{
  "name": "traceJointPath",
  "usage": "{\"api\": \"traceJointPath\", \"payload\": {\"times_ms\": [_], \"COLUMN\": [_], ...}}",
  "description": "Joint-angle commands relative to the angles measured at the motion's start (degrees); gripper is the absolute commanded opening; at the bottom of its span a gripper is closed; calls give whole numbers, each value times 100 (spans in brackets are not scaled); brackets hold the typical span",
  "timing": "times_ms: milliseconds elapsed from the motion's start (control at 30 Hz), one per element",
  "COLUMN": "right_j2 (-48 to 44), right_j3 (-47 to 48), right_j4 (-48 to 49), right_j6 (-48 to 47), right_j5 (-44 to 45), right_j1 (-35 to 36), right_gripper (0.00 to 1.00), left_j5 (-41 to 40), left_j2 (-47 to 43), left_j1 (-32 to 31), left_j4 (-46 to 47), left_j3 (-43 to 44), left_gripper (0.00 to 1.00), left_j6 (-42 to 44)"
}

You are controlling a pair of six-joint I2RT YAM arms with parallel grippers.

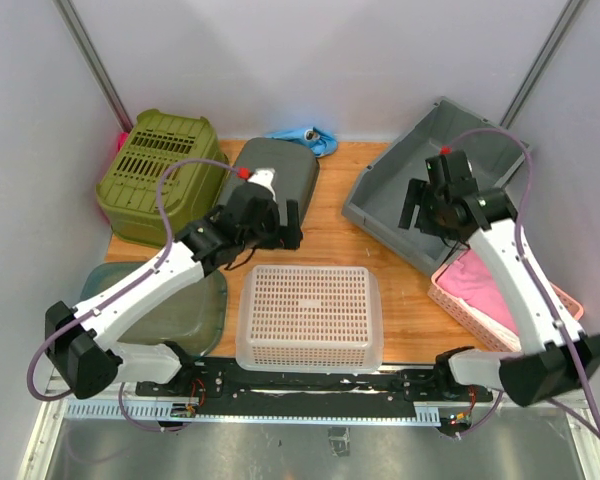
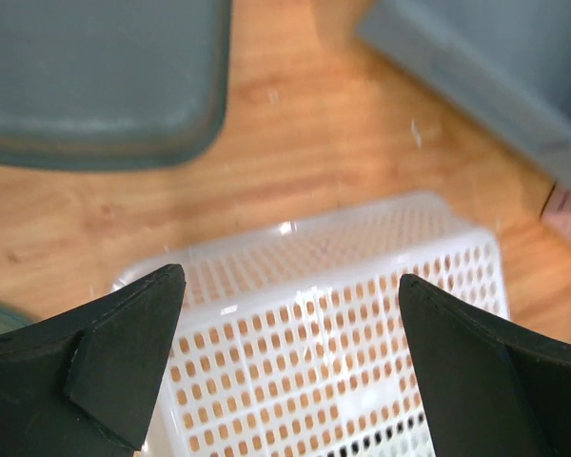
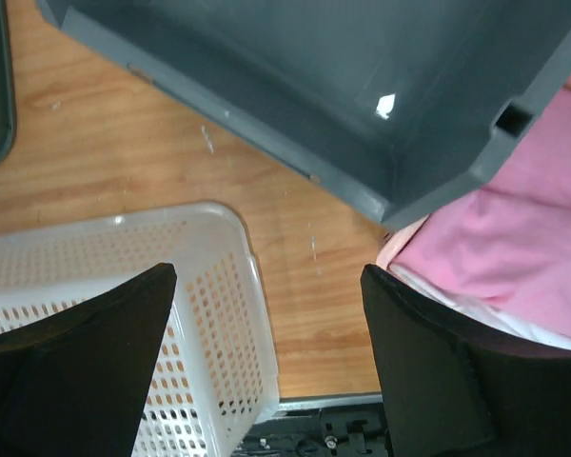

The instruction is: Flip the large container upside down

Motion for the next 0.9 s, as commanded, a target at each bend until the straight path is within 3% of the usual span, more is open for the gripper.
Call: {"api": "traceJointPath", "payload": {"times_ms": [0,167,333,500,867], "right_j2": [956,2511,3884,4873,5932], "right_j3": [1062,2700,4559,5578,5578], "right_j4": [-211,-718,-860,-536,627], "right_j6": [282,821,859,1043,1971], "right_j5": [1025,1875,1434,1333,940], "right_j1": [133,131,130,102,-123], "right_gripper": [81,80,81,81,82], "left_j5": [535,1112,1216,1154,1324], "left_j2": [-329,-698,-927,-1082,-1226], "left_j1": [-355,-410,-435,-446,-447], "left_j4": [526,729,727,732,573], "left_j3": [-648,-1166,-1337,-1413,-1449], "left_gripper": [99,99,99,99,99], "left_j6": [187,325,267,156,377]}}
